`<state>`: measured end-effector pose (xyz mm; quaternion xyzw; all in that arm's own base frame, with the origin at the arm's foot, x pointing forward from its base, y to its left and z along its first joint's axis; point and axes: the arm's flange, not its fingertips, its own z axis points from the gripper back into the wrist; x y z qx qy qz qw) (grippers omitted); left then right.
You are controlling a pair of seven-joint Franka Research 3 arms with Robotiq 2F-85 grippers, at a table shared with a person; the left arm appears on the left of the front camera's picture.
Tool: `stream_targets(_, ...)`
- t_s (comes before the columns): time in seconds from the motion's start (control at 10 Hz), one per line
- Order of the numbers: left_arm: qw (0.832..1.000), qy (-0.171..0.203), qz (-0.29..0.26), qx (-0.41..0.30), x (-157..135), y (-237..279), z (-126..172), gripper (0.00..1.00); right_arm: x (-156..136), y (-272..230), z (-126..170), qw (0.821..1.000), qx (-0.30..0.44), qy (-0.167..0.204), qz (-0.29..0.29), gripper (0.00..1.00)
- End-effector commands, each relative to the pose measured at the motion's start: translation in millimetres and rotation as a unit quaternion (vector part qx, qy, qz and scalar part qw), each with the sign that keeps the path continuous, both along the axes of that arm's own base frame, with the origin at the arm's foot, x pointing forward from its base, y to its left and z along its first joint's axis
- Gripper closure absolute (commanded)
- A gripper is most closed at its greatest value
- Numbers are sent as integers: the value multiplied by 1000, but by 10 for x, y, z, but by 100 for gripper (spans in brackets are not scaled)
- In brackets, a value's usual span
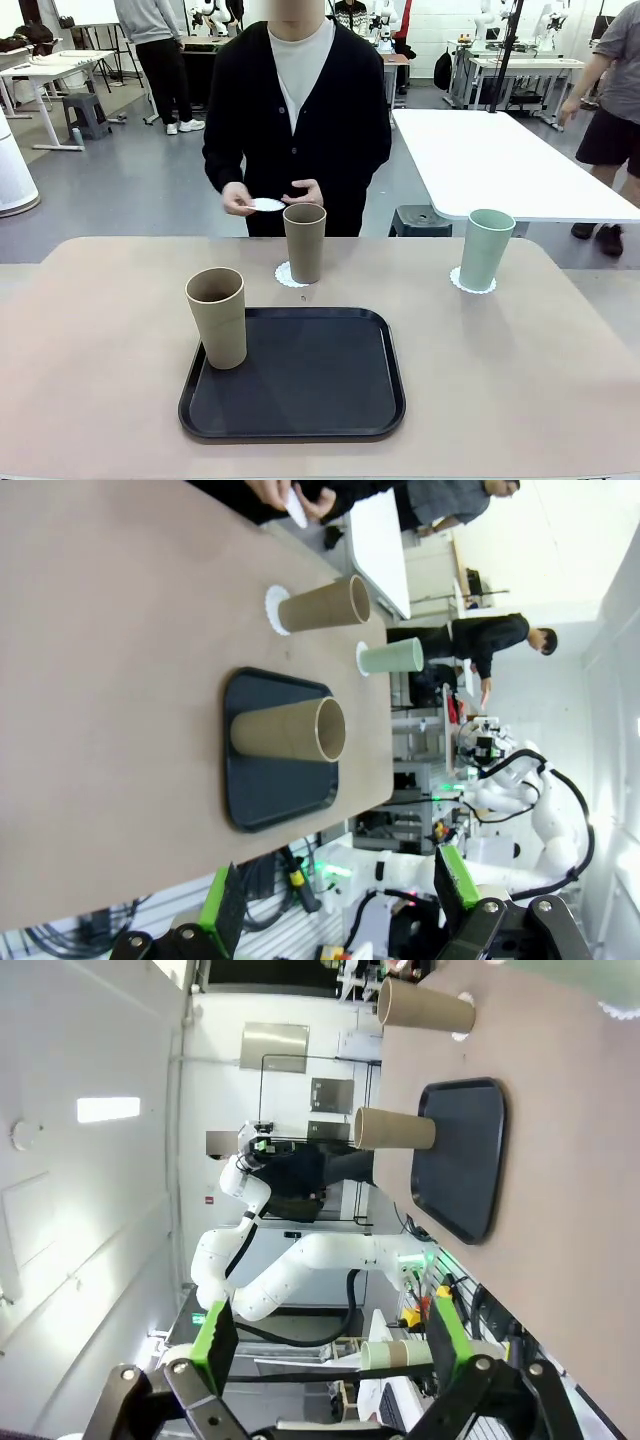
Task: Place coasters on the table and set cups on them.
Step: Take one Reusable plastic cup from the Flat Tray and place it on a coaster set by the human.
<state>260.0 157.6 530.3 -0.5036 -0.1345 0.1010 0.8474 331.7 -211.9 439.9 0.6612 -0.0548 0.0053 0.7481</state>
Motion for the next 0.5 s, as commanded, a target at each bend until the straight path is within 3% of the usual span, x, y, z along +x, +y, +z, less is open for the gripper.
stream_targets(0.0, 1000, -8, -2, -5, -10, 9, 12, 0, -21, 2, -36, 1000, 15, 2, 8, 0)
stream_targets(0.4, 1000, -8, -2, -5, -10, 9, 12, 0, -21, 2, -36, 1000, 15, 2, 8, 0)
